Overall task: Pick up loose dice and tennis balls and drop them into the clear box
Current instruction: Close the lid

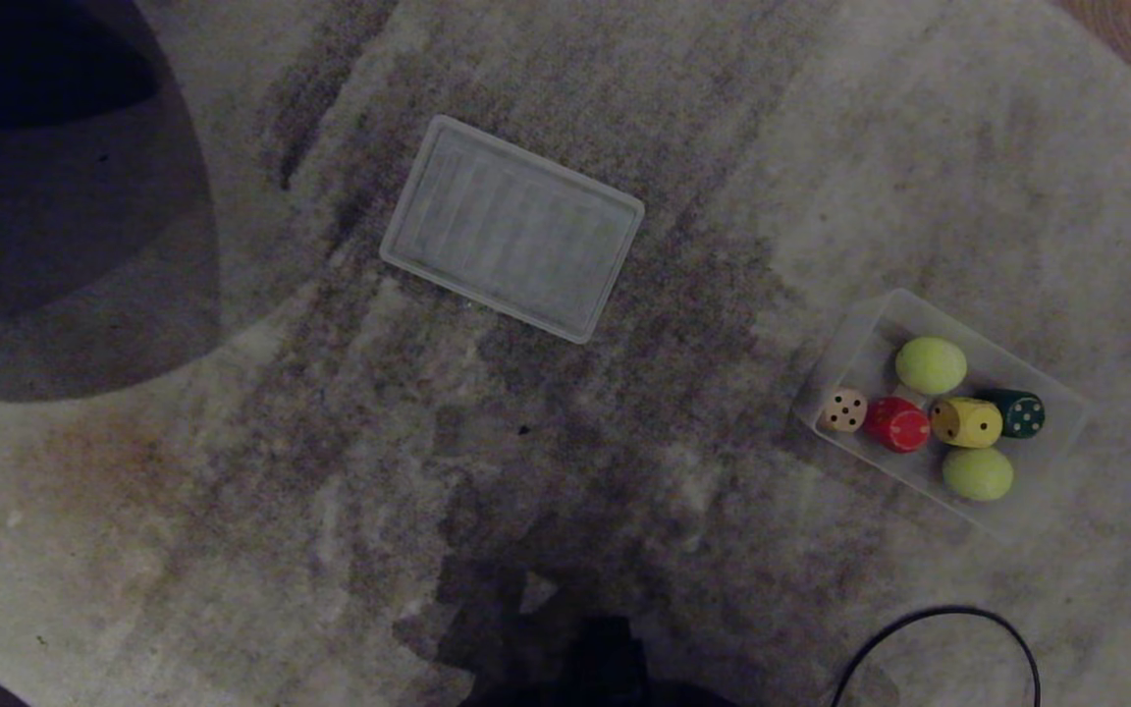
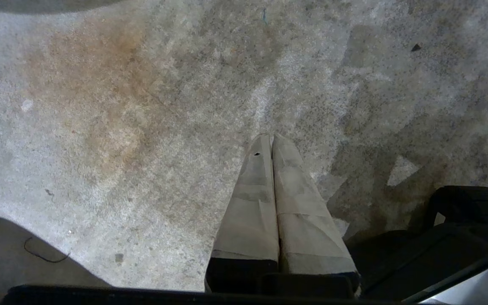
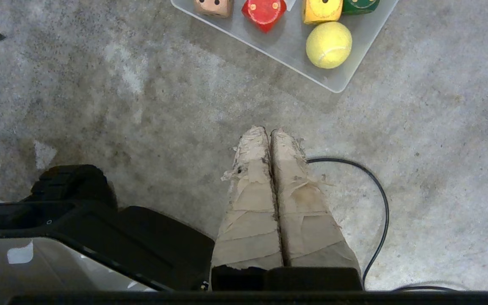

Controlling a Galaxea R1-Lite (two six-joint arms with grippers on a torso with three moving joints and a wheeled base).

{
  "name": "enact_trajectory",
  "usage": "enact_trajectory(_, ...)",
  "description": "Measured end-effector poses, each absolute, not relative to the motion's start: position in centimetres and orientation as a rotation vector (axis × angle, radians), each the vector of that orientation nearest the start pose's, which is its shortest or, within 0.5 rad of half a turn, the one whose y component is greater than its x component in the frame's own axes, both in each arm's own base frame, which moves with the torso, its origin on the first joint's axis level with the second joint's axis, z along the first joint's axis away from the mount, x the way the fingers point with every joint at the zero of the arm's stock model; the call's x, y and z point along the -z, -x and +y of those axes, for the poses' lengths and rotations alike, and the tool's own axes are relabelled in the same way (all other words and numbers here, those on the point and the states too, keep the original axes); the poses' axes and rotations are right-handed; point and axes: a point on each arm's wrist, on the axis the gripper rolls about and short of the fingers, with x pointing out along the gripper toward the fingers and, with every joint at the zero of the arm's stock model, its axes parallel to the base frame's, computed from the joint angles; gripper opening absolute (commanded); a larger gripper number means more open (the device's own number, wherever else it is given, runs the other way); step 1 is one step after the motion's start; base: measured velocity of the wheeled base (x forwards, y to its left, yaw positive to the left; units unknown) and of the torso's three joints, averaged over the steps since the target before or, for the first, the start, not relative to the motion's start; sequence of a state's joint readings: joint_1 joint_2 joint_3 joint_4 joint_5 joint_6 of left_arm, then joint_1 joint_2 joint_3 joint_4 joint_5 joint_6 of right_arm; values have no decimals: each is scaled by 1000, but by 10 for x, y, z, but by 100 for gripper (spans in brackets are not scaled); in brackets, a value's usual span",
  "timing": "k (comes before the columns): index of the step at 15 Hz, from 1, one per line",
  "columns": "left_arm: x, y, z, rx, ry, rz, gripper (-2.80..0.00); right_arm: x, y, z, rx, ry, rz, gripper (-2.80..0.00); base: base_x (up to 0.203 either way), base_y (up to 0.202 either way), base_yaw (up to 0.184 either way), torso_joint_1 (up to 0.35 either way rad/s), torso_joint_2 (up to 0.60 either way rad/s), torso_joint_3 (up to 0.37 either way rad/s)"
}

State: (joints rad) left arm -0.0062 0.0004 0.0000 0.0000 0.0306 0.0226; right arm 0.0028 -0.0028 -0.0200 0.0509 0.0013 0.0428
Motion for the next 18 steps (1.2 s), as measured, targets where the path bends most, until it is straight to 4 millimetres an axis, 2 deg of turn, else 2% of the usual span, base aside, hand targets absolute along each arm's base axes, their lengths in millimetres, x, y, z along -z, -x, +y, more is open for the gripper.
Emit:
enact_trajectory(4,-75,23,1,-26,-18,0,-280,-76,25,0,-3,-39,29,-280,0,0,0,1,0,35)
enact_trajectory(18,-75,23,1,-30,6,0,-280,-76,25,0,-5,-32,29,-280,0,0,0,2,3,201)
